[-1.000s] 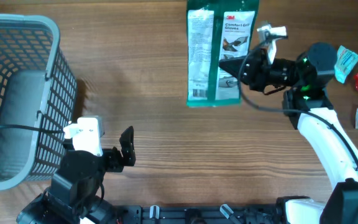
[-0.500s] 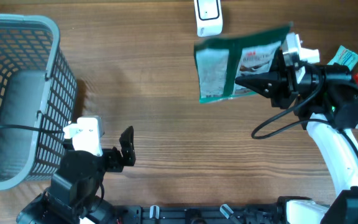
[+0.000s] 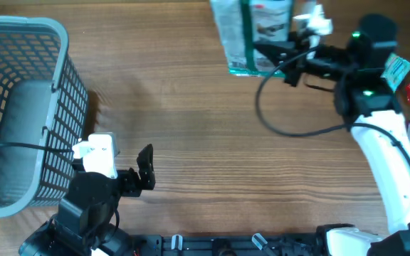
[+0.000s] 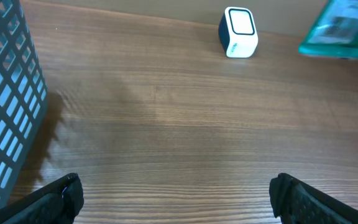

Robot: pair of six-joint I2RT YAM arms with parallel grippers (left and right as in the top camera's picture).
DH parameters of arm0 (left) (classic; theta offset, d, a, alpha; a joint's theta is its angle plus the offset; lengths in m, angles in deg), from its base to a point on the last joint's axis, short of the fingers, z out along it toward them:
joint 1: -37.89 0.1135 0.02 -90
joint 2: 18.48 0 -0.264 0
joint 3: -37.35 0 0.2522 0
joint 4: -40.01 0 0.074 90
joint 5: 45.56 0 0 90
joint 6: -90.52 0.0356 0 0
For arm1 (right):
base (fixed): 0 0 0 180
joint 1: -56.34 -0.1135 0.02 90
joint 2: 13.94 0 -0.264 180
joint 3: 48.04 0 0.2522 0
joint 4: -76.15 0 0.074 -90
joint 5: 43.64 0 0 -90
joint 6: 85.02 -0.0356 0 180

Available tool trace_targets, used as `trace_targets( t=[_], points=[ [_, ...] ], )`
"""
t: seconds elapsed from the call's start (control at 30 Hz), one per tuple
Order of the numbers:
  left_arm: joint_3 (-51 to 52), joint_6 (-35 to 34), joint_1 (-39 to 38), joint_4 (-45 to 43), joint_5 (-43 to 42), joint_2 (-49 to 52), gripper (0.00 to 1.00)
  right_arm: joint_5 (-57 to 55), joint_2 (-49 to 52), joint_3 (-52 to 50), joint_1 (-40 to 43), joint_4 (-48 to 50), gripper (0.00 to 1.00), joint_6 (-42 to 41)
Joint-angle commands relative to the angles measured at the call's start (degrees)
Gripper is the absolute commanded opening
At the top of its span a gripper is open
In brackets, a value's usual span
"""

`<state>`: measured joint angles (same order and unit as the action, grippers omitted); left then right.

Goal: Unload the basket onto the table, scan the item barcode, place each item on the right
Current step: 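Carry the gloves pack up to the white scanner with the right gripper, then carry the gloves pack to the right pile and release it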

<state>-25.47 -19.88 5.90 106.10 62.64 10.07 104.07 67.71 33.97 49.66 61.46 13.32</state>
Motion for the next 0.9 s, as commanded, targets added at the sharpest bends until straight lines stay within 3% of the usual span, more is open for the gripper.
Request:
trace_targets(
  t=[0.0, 0.1, 0.5, 0.77, 0.87],
  points=[
    [-0.9, 0.7, 0.0, -0.1, 0.9, 0.0, 1.00, -35.6, 0.5, 1.3, -9.4, -3.3, 0.04, 17.8],
    [-0.9, 0.7, 0.0, -0.1, 0.9, 0.0, 1.00, -49.1, 4.3, 1.3, -13.3, 2.4, 0.04, 20.5],
    [-0.9, 0.7, 0.0, -0.1, 0.9, 0.0, 1.00, -55.6, 25.7, 1.9, -13.8, 36.7, 0.05, 24.7],
    [-0.9, 0.7, 0.0, -0.1, 0.9, 0.0, 1.00, -58.1, 39.0, 13.8, -14.4, 37.8, 0.04, 25.0],
    [-0.9, 0.7, 0.0, -0.1, 0.9, 0.0, 1.00, -60.2, 40.1, 14.4, -14.9, 35.7, 0.05, 30.3]
  ],
)
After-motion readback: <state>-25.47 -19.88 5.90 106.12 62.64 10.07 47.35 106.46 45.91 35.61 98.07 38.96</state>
